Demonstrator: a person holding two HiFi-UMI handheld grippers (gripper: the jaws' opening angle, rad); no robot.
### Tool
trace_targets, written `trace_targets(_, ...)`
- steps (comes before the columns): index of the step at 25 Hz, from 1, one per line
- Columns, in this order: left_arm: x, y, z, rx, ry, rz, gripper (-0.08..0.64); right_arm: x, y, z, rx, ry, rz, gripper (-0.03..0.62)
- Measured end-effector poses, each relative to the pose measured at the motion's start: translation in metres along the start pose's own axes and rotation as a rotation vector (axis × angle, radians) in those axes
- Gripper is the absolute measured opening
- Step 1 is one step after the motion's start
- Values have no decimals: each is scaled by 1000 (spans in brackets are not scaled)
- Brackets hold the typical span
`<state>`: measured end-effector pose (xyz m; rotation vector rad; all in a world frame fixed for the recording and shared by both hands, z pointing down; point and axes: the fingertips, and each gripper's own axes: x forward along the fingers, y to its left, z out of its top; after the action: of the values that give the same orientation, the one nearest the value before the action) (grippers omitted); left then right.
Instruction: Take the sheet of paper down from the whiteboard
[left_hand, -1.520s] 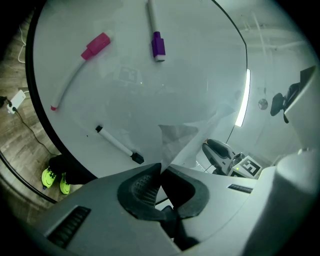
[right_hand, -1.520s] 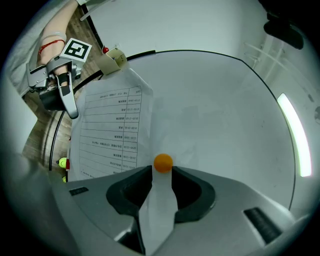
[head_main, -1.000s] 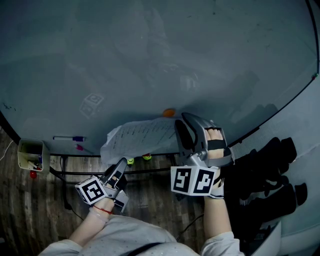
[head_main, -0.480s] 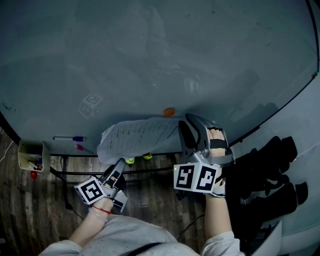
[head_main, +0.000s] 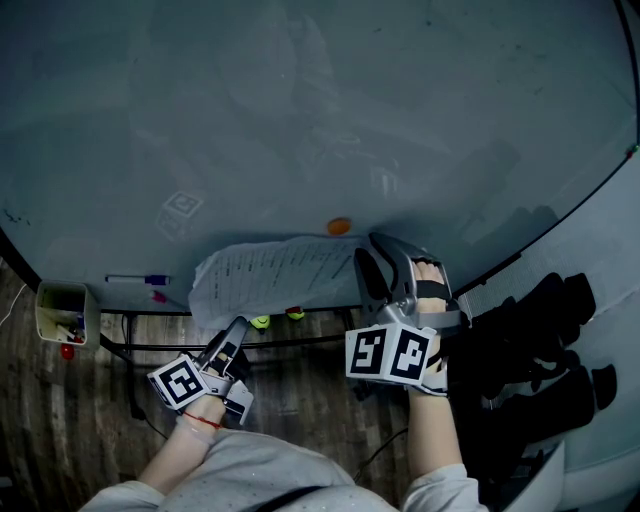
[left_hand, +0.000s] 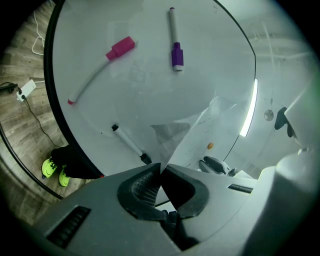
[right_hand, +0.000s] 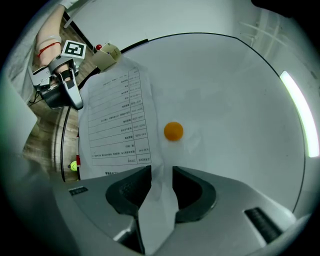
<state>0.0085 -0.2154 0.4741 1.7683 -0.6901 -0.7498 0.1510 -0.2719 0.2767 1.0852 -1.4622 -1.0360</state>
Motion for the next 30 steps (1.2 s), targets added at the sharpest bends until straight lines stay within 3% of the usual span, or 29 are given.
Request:
trace_targets(25,11,5,1,-70,-12,-14,14,7,18,-24,63,79,98,141)
trace_targets(30,12,2,1,-83,-10,-19,14,7,20,-21,72,78,116,108)
